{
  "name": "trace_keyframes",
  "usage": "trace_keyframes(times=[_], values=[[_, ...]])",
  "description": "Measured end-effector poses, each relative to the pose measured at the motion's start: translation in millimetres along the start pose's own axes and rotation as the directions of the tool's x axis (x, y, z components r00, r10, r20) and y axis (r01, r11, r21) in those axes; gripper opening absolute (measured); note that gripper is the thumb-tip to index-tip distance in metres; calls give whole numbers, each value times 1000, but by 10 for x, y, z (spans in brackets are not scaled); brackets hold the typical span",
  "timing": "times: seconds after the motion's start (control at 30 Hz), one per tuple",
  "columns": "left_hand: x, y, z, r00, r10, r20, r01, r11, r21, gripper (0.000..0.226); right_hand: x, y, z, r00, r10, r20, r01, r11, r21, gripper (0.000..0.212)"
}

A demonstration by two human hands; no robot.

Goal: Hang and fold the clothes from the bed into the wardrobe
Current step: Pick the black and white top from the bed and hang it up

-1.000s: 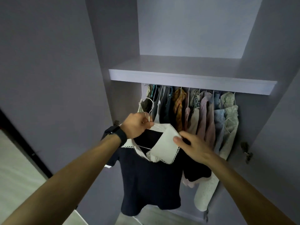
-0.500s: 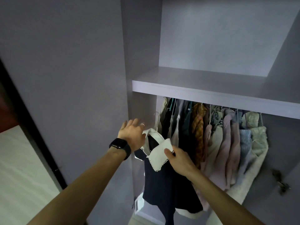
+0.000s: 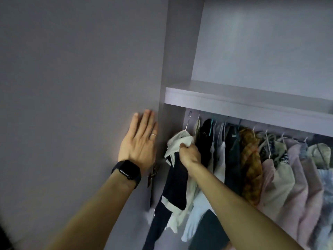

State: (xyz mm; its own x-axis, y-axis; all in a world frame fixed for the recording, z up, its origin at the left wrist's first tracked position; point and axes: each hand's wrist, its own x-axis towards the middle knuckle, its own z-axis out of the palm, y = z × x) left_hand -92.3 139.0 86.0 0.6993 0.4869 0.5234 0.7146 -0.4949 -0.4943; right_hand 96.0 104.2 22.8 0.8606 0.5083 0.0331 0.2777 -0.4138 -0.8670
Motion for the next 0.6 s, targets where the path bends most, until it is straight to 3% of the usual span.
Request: trace_keyframes(times=[0.17,0.37,0.6], values=[[59,32,405,992,36,-123,-8,975,220,65,655,204,311,988,-81,-134,87,996,36,46],[73,40,500,965,63,-253,5,966,257,66,1220,71,495,944,-222,-243,240,970,48,52],[98,50,546,961,78,-265,-25,980,198,66,1607,136,717,981,-176,-88,172,984,-49,59]])
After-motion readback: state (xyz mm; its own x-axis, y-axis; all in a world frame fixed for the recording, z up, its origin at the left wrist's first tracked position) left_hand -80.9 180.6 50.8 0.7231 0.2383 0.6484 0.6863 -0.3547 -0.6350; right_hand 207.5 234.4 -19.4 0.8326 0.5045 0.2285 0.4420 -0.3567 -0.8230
